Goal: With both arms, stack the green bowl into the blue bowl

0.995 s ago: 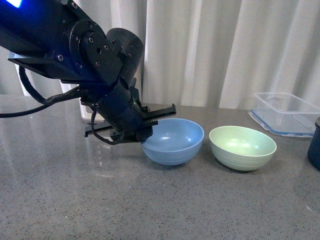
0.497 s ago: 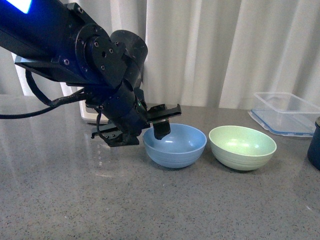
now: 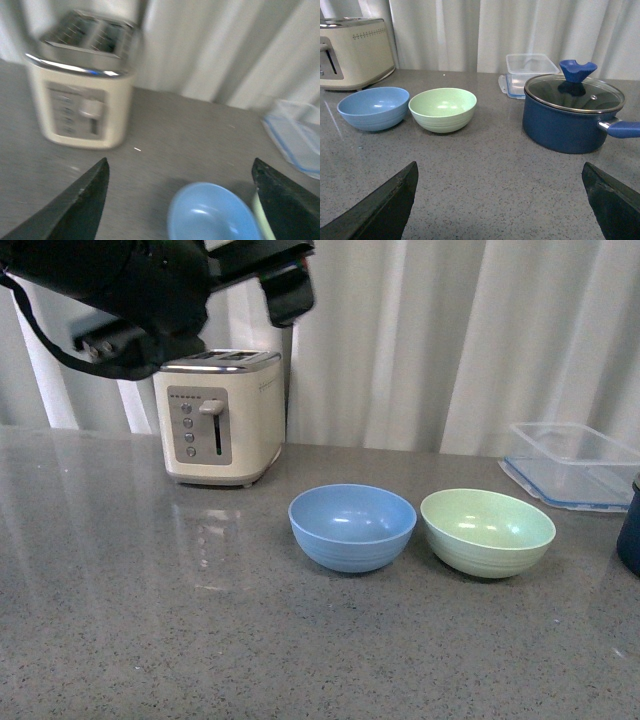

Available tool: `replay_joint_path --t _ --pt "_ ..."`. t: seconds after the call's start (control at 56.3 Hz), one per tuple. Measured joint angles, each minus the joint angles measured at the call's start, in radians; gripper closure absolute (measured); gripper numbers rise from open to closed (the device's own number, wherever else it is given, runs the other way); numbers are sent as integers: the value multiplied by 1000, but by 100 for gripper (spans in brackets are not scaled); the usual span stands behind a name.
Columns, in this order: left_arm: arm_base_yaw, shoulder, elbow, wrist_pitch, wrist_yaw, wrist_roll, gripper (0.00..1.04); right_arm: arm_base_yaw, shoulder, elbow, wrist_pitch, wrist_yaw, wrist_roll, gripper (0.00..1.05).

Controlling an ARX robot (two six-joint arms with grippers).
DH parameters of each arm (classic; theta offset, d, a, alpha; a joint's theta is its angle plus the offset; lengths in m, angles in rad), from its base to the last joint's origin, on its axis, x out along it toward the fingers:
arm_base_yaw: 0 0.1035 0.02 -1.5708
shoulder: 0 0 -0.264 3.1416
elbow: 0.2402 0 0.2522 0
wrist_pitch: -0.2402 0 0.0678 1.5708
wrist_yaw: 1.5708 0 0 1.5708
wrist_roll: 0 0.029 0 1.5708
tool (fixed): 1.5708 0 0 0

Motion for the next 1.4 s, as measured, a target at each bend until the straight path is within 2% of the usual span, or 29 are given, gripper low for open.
replay_joint_path --t 0.124,0.284,0.462,0.924,0.995,1.048,1.101,1.403 --pt "49 -89 -250 190 -10 105 46 0 0 0 0 3 0 10" --pt "107 -212 -482 283 42 143 73 0 0 0 0 2 0 10" --pt "156 -325 -651 340 88 152 101 0 0 0 0 1 0 10" --pt "242 -575 -924 356 180 159 101 0 0 0 0 1 0 10" --pt "253 -616 -951 343 189 159 101 0 0 0 0 1 0 10" --pt "290 -647 -969 328 248 160 101 0 0 0 0 1 0 10" --pt "314 -677 -986 314 259 160 101 0 0 0 0 1 0 10" --pt "331 -863 -1056 201 262 160 101 0 0 0 0 1 0 10"
